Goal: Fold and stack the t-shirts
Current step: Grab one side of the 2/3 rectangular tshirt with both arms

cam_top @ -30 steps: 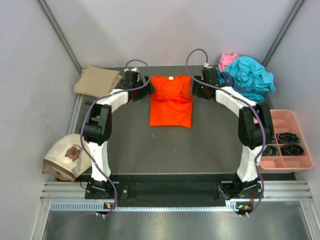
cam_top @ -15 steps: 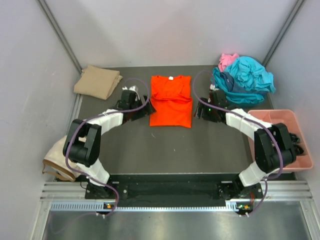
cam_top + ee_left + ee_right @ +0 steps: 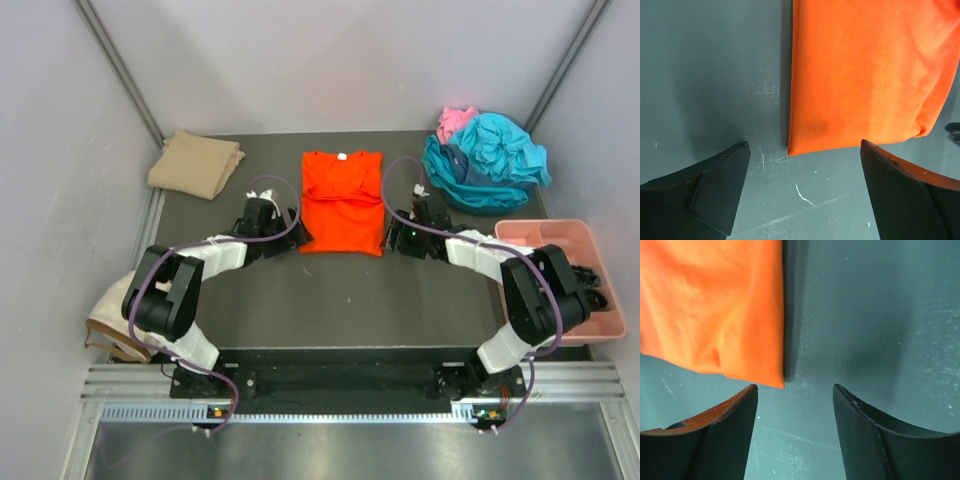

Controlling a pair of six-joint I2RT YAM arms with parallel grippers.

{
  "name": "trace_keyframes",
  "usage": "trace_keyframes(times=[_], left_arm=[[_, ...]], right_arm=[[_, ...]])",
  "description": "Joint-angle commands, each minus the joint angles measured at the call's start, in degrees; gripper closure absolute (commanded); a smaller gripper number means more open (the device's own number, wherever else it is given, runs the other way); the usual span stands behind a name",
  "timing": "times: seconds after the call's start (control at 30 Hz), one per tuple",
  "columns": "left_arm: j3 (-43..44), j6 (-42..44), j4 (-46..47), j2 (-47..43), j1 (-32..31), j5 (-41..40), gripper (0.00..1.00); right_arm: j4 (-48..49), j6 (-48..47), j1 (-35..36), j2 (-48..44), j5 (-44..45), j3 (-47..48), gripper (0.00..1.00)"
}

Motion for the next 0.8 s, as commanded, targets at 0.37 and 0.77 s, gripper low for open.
trace_keyframes(times=[0.37, 0.77], left_arm=[[1.18, -0.10, 2.96, 5.05, -1.85, 0.68, 0.27], [1.36, -0.45, 3.31, 6.02, -2.47, 1.56, 0.36]], right_arm=[[6.93, 2.03, 0.48, 7.36, -5.01, 1.53, 0.52], [8.15, 2.65, 0.92, 8.51, -6.42, 1.45, 0.70]])
